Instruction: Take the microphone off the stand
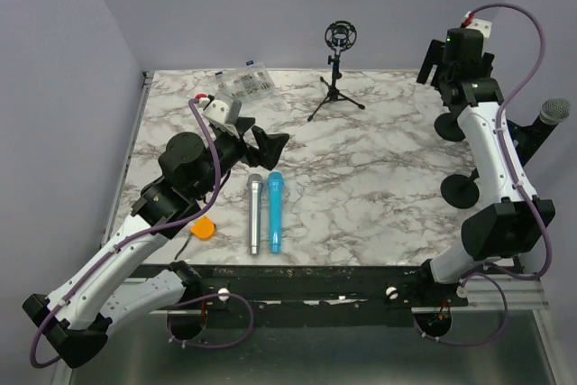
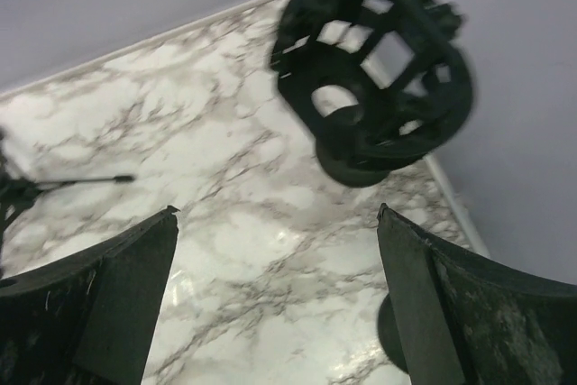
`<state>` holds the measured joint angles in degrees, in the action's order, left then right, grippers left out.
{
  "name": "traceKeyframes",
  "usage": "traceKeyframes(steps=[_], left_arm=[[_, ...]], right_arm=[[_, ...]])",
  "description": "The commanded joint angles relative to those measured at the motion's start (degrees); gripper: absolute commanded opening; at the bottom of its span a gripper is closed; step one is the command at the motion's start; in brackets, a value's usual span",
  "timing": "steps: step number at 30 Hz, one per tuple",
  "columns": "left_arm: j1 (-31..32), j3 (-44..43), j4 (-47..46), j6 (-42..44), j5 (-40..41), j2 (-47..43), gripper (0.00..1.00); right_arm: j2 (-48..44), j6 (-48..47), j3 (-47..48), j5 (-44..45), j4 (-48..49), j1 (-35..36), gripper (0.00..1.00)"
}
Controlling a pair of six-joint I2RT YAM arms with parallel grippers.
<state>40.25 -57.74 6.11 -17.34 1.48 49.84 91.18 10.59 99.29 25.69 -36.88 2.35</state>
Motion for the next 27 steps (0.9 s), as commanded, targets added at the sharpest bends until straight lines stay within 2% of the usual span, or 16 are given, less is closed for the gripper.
traceKeyframes(steps=[1, 4, 8, 11, 16, 19, 20, 24, 27], left_arm=[[0.3, -1.7, 0.1, 0.1, -1.2, -0.2, 0.96], [0.3, -1.8, 0.3, 0.3, -0.8, 0.1, 0.96], [0.3, -1.9, 0.2, 0.4, -1.0, 0.2, 0.96], [0.3, -1.8, 0.3, 0.4, -0.9, 0.0, 0.96], [0.3, -1.8, 0.3, 0.4, -1.0, -0.3, 0.96], [0.3, -1.8, 0.2, 0.4, -1.0, -0.5, 0.96], [0.3, -1.9, 0.2, 0.4, -1.0, -0.4, 0.96], [0.3, -1.9, 0.2, 0.3, -1.3, -0.4, 0.96], [0.3, -1.8, 0.2, 0.4, -1.4, -0.4, 0.96]], right_arm=[[-2.5, 1.0, -6.9, 0.0, 6.5, 4.9, 0.93], [-2.9, 4.4, -9.0, 5.2, 7.8, 5.0, 0.9], [-3.4, 9.7, -8.5, 19.6, 6.5, 4.9, 0.88], [-4.6, 8.8, -8.4, 25.5, 8.1, 4.4, 0.86], [-3.2, 4.3, -4.5, 21.8, 8.6, -0.7, 0.81], [-1.6, 3.7, -0.9, 18.8, 7.4, -3.3, 0.68], [-1.2, 2.2, -0.1, 18.3, 8.1, -3.5, 0.66], [3.3, 0.8, 5.9, 18.3, 5.9, -3.5, 0.66], [4.5, 1.8, 7.1, 17.9, 5.7, -3.5, 0.66]])
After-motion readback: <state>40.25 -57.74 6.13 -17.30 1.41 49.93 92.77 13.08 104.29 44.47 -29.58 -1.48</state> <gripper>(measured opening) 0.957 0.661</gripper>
